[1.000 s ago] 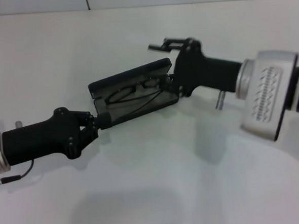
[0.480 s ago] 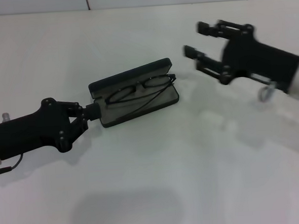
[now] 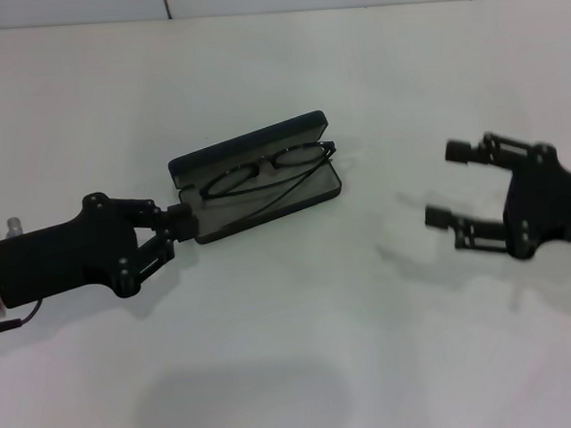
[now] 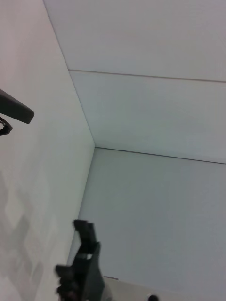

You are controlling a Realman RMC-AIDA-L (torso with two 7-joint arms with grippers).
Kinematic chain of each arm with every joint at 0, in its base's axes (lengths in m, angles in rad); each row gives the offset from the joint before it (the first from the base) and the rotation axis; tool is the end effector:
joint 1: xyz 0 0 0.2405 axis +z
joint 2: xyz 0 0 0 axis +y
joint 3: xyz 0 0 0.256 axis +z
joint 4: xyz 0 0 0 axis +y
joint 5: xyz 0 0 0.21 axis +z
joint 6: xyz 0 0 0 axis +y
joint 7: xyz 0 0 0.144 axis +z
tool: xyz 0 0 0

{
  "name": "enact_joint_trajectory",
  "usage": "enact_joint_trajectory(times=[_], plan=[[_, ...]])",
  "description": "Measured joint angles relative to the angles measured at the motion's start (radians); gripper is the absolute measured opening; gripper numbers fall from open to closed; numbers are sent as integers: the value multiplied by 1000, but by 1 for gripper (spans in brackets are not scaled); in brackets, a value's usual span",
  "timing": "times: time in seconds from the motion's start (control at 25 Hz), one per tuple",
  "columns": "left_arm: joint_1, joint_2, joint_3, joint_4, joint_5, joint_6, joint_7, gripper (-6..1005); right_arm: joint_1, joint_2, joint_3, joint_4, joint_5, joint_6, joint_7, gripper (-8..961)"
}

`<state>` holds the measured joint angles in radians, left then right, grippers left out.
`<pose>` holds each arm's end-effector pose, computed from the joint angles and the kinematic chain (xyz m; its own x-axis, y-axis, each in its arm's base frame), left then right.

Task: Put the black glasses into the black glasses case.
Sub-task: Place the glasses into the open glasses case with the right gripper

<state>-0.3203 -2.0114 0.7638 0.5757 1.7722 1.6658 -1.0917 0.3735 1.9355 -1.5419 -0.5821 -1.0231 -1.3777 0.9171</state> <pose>-0.3095 0.2699 0.0207 0.7730 0.2008 0.6018 0.4074 -0.8843 -0.2281 0.2506 0.3082 -0.0147 0.7819 0.0061 -0.6234 -0.2261 -0.9291 -0.2928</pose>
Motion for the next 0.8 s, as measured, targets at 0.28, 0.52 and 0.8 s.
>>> enact_joint_trajectory(times=[0.28,0.52,0.8], plan=[[4,-14,2,0,15,-57,-1,218,-16,15,20,10,-149,-4,-24,798],[4,-25,8,0,61,-86,8,343,-36,40,28,19,-199,2,-76,848],[6,-41,9,0,87,-87,29,615,-47,48,41,39,-199,3,-92,845]])
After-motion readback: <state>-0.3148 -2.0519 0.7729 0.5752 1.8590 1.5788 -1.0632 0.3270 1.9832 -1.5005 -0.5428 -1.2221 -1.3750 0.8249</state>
